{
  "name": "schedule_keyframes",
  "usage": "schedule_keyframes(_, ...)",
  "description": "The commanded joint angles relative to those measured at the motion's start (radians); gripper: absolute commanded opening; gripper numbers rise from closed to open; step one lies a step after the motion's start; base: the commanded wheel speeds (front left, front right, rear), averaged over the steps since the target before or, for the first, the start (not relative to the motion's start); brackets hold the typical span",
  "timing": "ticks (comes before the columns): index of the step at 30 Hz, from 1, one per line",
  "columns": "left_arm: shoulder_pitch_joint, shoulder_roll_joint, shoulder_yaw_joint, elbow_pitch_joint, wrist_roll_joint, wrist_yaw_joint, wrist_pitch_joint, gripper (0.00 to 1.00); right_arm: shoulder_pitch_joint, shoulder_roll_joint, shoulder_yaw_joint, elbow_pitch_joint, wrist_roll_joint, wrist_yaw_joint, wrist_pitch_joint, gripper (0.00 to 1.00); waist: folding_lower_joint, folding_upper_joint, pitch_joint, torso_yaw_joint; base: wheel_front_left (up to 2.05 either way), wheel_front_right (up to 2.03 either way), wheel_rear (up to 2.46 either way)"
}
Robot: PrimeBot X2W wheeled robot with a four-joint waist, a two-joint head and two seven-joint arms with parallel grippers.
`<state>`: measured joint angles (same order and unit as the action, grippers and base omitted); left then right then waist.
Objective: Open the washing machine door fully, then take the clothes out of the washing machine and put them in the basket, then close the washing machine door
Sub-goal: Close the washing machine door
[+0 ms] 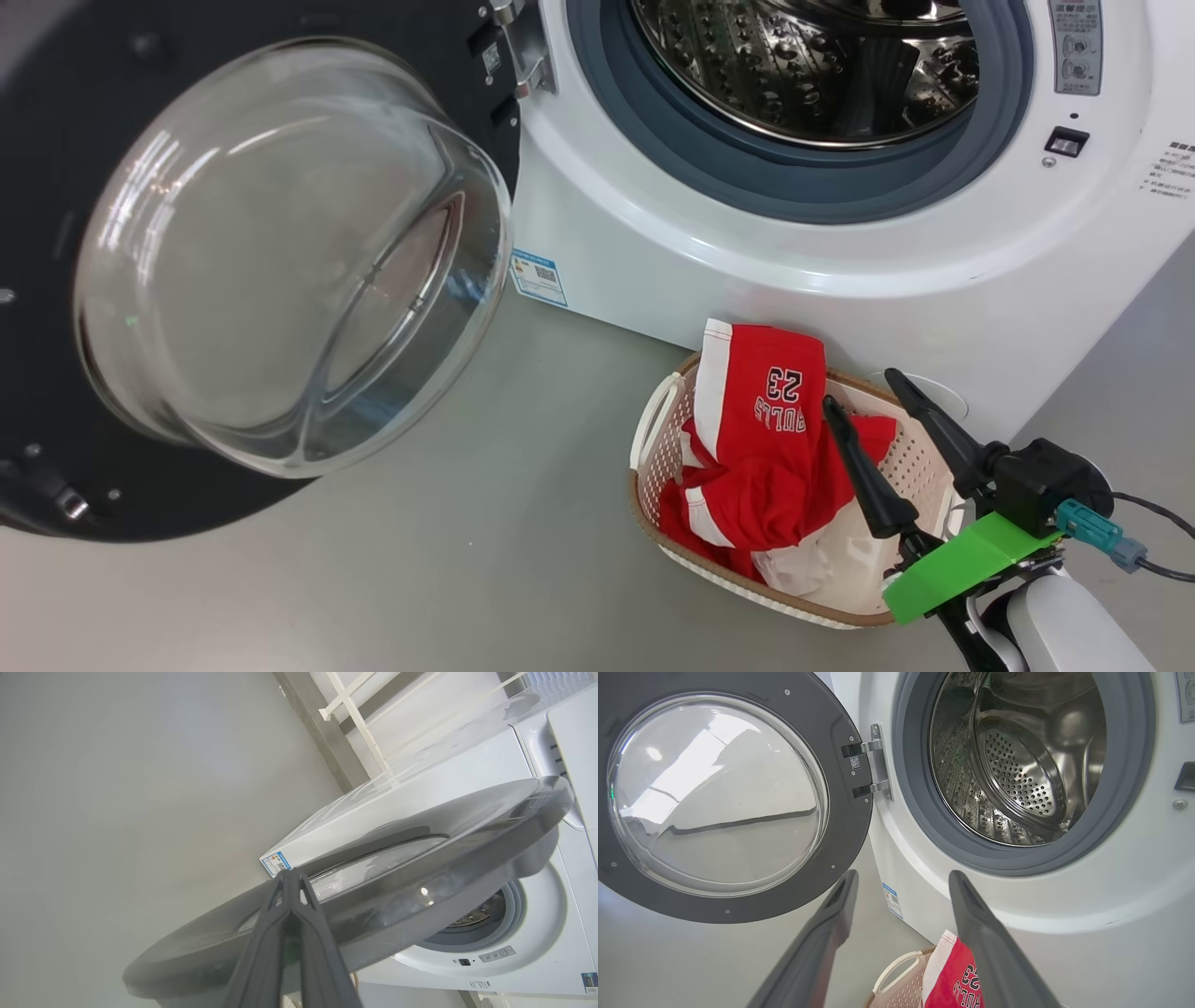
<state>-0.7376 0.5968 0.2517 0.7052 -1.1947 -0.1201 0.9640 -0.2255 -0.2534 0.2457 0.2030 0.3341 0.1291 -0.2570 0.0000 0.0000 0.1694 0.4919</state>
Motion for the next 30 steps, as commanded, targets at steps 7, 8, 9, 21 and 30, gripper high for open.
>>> schedule_keyframes(7,0.083,0.035,-0.013,-0.207,-0.145,-0.010,0.170,0.00,0.004,0.010,0.012,-0.028,-0.014,0.002,-0.005,1.00,0.0000,0.0000,-0.017,-0.004,0.00,0.00,0.00)
schedule_keyframes(8,0.094,0.033,-0.016,-0.233,-0.163,-0.010,0.188,0.00,0.006,0.009,0.010,-0.028,-0.013,0.002,-0.005,1.00,0.0000,0.0000,-0.019,-0.004,0.00,0.00,0.00)
schedule_keyframes(9,0.106,0.032,-0.018,-0.258,-0.180,-0.010,0.203,0.00,0.007,0.008,0.009,-0.028,-0.013,0.002,-0.005,1.00,0.0000,0.0000,-0.020,-0.004,0.00,0.00,0.00)
schedule_keyframes(21,0.187,0.006,-0.039,-0.482,-0.325,-0.011,0.348,0.00,0.017,0.011,-0.009,-0.038,-0.018,0.002,-0.005,1.00,0.0000,0.0000,-0.033,-0.027,0.00,0.00,0.00)
schedule_keyframes(30,0.226,-0.043,-0.064,-0.652,-0.398,-0.011,0.407,0.00,0.019,0.020,-0.018,-0.045,-0.021,0.002,-0.005,1.00,0.0000,0.0000,-0.034,-0.086,0.00,0.00,0.00)
